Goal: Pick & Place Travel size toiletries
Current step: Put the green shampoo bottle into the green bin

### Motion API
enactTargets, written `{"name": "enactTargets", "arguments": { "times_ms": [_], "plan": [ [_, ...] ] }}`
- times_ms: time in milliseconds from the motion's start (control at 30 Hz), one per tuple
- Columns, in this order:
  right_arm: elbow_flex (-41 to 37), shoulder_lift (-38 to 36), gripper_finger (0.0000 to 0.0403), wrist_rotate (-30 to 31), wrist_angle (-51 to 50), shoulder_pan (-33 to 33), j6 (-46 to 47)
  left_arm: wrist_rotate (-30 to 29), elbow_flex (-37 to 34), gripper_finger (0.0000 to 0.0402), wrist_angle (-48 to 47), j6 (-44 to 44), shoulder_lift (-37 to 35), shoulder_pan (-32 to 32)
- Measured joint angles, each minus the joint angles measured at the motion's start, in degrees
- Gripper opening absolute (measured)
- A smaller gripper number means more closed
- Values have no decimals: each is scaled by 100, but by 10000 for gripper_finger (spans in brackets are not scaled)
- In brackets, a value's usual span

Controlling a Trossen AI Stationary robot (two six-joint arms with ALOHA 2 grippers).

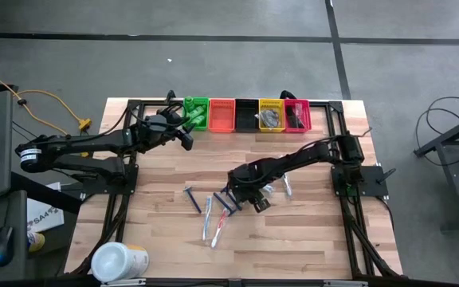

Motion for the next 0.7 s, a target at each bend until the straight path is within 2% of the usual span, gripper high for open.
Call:
{"name": "enactTargets", "arguments": {
  "times_ms": [267, 400, 533, 700],
  "plan": [
    [-15, -517, 131, 402, -350, -244, 281, 82, 0, 159, -7, 28, 0, 2],
    [-11, -916, 131, 673, -164, -457, 303, 194, 2, 159, 4, 42, 0, 2],
    [-5, -1202, 131, 1123, 143, -669, 364, 515, 2, 159, 7, 42, 0, 2],
    [-7, -1294, 131, 2146, 847, -819, 95, 1353, 2, 159, 28, 47, 0, 4]
  ]
}}
